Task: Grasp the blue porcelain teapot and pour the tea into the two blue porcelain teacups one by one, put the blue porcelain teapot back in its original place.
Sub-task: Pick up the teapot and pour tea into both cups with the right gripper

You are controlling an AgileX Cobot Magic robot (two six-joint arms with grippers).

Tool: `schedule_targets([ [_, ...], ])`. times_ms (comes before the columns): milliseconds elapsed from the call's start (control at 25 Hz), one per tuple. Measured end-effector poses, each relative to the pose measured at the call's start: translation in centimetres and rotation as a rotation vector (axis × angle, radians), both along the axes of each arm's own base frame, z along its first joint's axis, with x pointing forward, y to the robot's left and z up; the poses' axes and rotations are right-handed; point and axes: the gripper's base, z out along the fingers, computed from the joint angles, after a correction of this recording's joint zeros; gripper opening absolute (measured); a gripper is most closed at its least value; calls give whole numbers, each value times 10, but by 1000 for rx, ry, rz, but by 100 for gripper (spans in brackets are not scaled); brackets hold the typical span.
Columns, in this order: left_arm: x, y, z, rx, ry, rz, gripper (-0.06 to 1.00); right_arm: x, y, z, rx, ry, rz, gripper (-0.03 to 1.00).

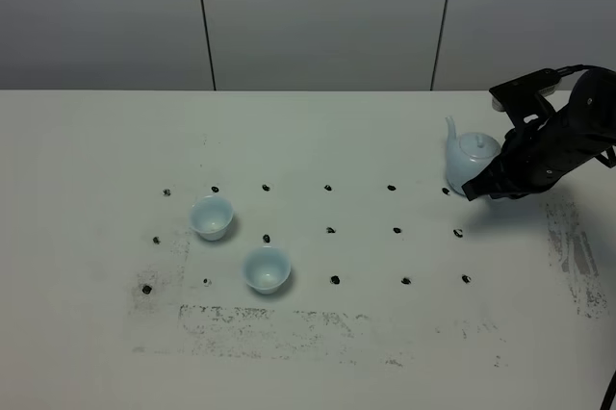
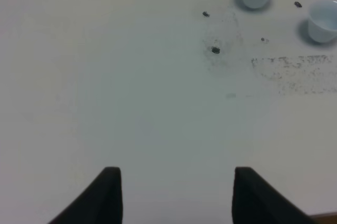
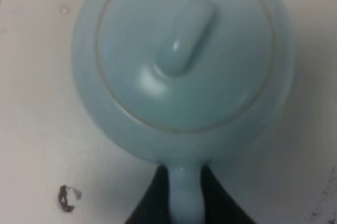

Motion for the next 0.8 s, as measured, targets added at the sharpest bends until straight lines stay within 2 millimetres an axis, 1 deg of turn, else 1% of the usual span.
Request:
schedule_targets([
  [280,0,0,0,0,0,0,49,4,9,2,26,-66,-12,3],
  [440,0,0,0,0,0,0,49,6,10,3,44,-102,-31,3],
  [800,0,0,0,0,0,0,49,0,7,-15,70,-200,-114,3],
])
